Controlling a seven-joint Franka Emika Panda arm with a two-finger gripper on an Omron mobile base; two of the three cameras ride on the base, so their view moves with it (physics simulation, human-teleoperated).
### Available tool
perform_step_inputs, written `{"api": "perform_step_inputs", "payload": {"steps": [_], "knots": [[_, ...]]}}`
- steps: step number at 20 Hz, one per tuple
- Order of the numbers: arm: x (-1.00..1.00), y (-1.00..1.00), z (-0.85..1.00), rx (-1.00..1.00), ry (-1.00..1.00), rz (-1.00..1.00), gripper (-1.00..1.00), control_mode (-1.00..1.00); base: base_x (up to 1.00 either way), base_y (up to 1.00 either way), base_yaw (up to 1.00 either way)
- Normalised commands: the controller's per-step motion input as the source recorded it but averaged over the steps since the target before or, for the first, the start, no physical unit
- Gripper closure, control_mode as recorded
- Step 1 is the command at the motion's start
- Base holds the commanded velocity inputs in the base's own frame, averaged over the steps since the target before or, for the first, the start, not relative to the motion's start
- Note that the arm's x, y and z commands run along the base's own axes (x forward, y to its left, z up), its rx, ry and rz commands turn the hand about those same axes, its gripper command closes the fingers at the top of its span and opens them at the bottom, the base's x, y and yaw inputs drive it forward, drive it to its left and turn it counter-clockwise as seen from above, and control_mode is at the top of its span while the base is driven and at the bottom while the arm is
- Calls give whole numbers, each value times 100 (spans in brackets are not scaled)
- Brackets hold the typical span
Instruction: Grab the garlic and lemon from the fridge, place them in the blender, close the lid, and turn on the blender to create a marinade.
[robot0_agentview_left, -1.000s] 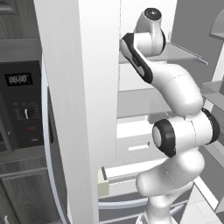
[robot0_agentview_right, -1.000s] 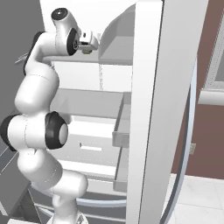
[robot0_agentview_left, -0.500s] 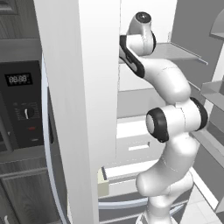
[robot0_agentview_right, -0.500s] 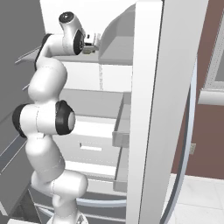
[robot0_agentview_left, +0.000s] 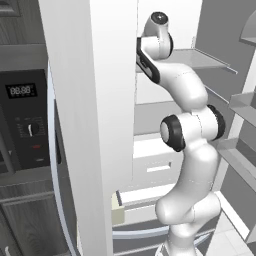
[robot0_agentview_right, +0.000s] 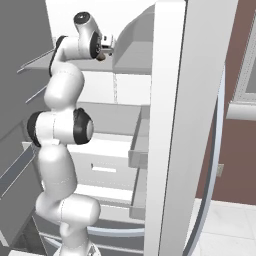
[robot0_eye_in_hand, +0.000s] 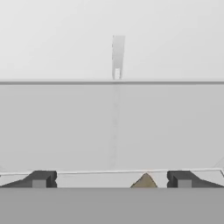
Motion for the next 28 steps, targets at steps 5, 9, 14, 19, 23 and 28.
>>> {"api": "perform_step_inputs", "payload": {"steps": [5,9,14,19,23,28], "knots": [[12,1,-11,0,0,0,-100,-100,0,0,0],[-23,0,-29,0,0,0,-100,-100,0,0,0],[-33,1,-31,0,-3,0,-100,-100,0,0,0],[-7,2,-19,0,-1,0,-100,-100,0,0,0],[0,1,-9,0,-1,0,-100,-100,0,0,0],[0,2,-12,0,-1,0,-100,-100,0,0,0]]}}
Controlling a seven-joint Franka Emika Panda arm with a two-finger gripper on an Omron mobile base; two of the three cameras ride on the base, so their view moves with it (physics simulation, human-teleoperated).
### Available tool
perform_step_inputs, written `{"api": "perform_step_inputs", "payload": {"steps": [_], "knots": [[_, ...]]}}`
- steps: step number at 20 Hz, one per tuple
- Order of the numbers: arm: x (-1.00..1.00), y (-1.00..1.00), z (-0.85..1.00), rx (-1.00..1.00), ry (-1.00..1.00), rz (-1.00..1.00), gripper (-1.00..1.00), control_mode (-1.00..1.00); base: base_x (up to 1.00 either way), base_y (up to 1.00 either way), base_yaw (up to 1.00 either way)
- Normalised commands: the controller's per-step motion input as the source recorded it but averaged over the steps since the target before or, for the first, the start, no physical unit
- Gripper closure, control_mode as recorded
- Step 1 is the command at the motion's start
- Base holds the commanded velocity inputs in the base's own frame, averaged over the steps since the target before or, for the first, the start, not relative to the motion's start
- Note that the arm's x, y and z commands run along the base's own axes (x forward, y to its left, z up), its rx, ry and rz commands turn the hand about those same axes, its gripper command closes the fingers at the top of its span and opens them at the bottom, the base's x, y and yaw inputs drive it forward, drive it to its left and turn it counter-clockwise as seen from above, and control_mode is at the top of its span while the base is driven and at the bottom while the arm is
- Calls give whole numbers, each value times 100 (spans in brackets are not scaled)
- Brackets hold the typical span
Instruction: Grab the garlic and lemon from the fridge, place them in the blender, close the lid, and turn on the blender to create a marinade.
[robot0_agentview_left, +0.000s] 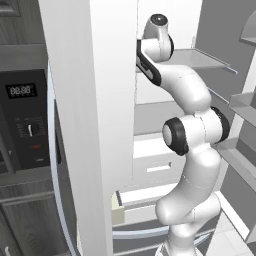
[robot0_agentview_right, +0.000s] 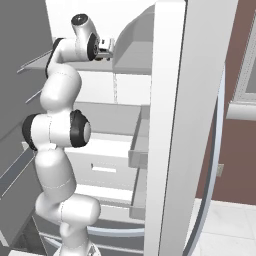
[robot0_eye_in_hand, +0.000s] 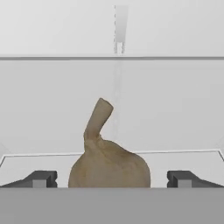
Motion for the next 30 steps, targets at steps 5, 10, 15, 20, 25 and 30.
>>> {"api": "perform_step_inputs", "payload": {"steps": [5,10,15,20,25,30], "knots": [[13,4,-5,0,-2,0,-100,-100,0,0,0],[13,3,-6,0,-3,0,-100,-100,0,0,0],[9,4,-10,0,-3,0,-100,-100,0,0,0],[0,1,-25,0,-1,0,100,-100,0,0,0],[0,0,-9,0,-6,0,100,-100,0,0,0],[0,0,0,0,-11,0,100,-100,0,0,0]]}}
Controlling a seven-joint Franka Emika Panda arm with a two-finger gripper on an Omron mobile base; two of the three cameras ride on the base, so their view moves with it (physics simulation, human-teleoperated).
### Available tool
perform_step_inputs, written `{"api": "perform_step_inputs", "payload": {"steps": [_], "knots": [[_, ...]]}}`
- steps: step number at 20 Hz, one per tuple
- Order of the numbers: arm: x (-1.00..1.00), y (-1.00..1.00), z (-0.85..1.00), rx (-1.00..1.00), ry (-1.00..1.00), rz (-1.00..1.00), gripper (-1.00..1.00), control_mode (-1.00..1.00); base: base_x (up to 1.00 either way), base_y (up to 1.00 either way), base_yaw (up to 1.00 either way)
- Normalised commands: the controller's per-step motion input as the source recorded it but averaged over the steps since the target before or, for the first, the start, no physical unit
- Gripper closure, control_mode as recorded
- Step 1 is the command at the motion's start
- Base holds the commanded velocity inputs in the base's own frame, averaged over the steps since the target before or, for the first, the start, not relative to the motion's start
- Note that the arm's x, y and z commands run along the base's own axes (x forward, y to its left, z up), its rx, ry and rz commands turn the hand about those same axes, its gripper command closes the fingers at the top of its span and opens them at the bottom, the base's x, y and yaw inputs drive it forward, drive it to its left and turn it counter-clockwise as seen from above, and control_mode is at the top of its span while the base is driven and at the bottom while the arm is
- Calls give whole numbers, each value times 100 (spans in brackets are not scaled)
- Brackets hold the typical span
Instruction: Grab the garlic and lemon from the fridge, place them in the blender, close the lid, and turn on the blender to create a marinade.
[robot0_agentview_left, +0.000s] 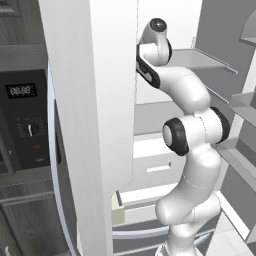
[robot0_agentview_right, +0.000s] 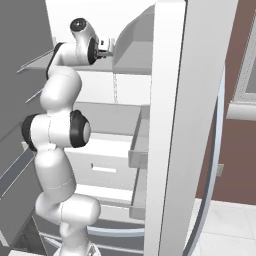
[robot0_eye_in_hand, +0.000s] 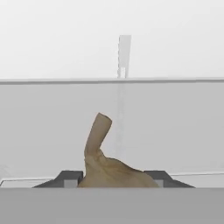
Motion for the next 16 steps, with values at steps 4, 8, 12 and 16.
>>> {"api": "perform_step_inputs", "payload": {"steps": [4,8,12,16], "knots": [[-15,0,0,0,-20,1,100,-100,0,0,0],[-66,0,0,0,-25,3,100,-100,0,0,0],[-96,0,0,0,-21,2,100,-100,0,0,0],[-100,0,3,0,-14,0,100,-100,0,0,0]]}}
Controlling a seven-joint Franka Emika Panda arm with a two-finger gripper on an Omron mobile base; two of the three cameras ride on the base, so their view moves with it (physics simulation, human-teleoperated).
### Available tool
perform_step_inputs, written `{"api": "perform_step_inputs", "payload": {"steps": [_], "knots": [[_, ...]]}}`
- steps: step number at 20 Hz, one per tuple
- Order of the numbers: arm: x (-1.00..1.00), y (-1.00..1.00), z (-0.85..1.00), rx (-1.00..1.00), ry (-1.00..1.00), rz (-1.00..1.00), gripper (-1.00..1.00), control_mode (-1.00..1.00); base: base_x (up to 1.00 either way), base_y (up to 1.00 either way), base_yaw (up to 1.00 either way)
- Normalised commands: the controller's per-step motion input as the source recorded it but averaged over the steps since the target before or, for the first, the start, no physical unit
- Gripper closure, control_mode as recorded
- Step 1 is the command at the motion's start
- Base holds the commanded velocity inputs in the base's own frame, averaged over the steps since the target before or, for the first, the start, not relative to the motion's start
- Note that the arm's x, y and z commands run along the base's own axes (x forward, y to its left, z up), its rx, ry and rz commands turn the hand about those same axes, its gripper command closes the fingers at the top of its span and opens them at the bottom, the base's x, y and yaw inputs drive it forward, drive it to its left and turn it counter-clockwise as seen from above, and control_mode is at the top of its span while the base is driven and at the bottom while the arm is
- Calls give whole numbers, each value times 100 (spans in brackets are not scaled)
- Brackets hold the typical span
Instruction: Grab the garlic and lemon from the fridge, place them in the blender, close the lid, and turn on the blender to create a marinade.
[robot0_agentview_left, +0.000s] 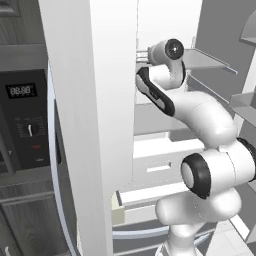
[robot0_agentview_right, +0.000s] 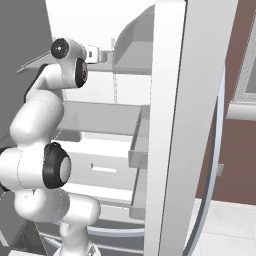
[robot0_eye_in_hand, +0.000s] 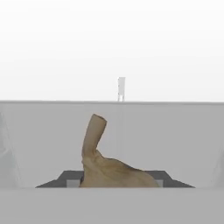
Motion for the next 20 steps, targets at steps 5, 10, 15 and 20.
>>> {"api": "perform_step_inputs", "payload": {"steps": [5,10,15,20], "knots": [[-100,-4,5,0,-13,0,100,-100,0,0,0],[-100,-10,36,0,-2,0,100,-100,0,0,0],[-100,-7,61,0,6,0,100,-100,0,0,0],[-100,-2,28,0,12,0,100,-100,0,0,0]]}}
